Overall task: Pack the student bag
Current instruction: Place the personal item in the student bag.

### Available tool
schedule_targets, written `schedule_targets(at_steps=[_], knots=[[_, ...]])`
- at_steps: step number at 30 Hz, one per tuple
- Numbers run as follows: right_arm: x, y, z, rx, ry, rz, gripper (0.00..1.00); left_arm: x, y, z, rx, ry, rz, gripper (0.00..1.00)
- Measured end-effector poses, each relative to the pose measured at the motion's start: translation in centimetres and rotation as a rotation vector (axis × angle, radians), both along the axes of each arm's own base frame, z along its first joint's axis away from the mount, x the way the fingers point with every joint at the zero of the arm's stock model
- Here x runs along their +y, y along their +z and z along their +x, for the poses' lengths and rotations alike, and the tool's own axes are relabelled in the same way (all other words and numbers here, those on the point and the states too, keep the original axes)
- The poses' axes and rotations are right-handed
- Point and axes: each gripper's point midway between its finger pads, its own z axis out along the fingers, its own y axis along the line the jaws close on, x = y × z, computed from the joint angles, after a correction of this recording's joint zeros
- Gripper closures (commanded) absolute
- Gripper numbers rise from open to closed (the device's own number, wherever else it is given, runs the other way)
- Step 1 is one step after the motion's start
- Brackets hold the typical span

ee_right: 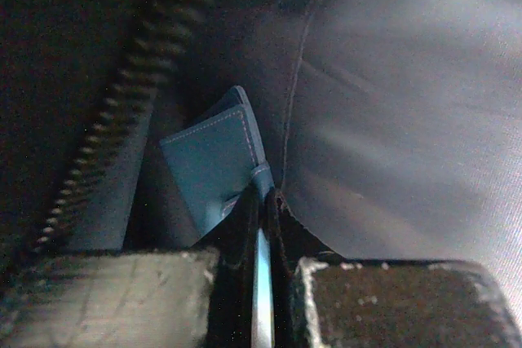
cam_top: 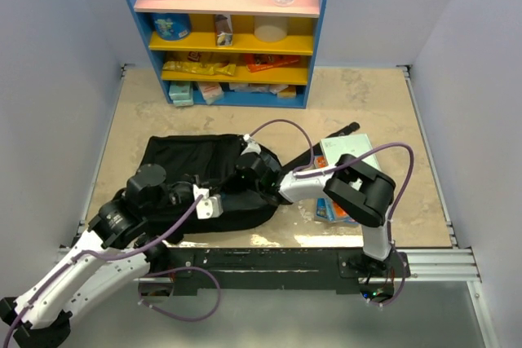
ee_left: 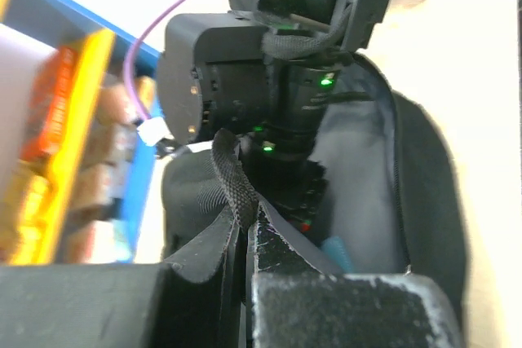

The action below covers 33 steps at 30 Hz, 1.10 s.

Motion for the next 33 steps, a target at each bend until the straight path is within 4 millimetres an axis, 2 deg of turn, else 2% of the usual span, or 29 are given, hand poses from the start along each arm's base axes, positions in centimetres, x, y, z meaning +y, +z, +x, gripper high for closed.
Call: schedule_targets(at_steps=[3, 6, 9, 11, 13, 17, 21, 22, 23, 24, 25, 27, 30, 33], knots=[[-0.5, 1.0, 0.4, -0.026, -0.018, -0.009, 1.00, 0.1, 1.4, 0.5, -0.107, -0.017, 0.016, 1.00], [-2.1, 3.8, 1.3, -0.089, -0.085, -0.016, 1.00, 0.6, 3.6, 0.8, -0.288, -0.030, 0.011, 1.00], [-4.4, 6.9, 2.3, -0.142, -0.181, -0.016, 1.00, 1.3, 5.4, -0.3, -0.470, -0.082, 0.018, 1.00], [-5.9, 8.1, 3.0, -0.162, -0.249, -0.029, 1.00, 1.2, 5.9, -1.0, -0.506, -0.131, 0.040, 1.00], [-7.2, 8.2, 3.4, -0.166, -0.301, -0.053, 1.00, 0.9, 5.9, -1.3, -0.489, -0.171, 0.066, 1.00], [-9.0, 6.5, 3.6, -0.138, -0.340, -0.131, 1.00, 0.6, 4.9, -1.8, -0.456, -0.214, 0.083, 1.00], [-10.3, 4.7, 2.7, -0.097, -0.325, -0.224, 0.98, 0.7, 2.3, -2.9, -0.438, -0.257, 0.094, 1.00], [-10.8, 4.3, 2.3, -0.088, -0.318, -0.248, 0.90, 0.7, 1.7, -3.1, -0.431, -0.269, 0.099, 1.00], [-11.3, 4.0, 1.9, -0.080, -0.311, -0.267, 0.76, 0.7, 1.1, -3.3, -0.422, -0.281, 0.102, 1.00], [-11.8, 3.9, 1.5, -0.074, -0.306, -0.282, 0.48, 0.6, 0.6, -3.4, -0.415, -0.291, 0.106, 1.00], [-12.5, 3.8, 1.0, -0.072, -0.298, -0.299, 0.38, 0.5, 0.2, -3.5, -0.413, -0.302, 0.111, 1.00], [-14.0, 4.1, 0.1, -0.075, -0.287, -0.326, 0.23, 0.3, -0.4, -3.6, -0.405, -0.319, 0.115, 1.00], [-15.8, 5.1, -0.9, -0.100, -0.264, -0.346, 0.16, 0.2, -0.9, -3.8, -0.401, -0.334, 0.116, 1.00], [-16.8, 6.5, -1.3, -0.166, -0.223, -0.355, 0.17, 0.0, -0.9, -3.9, -0.408, -0.346, 0.111, 1.00]])
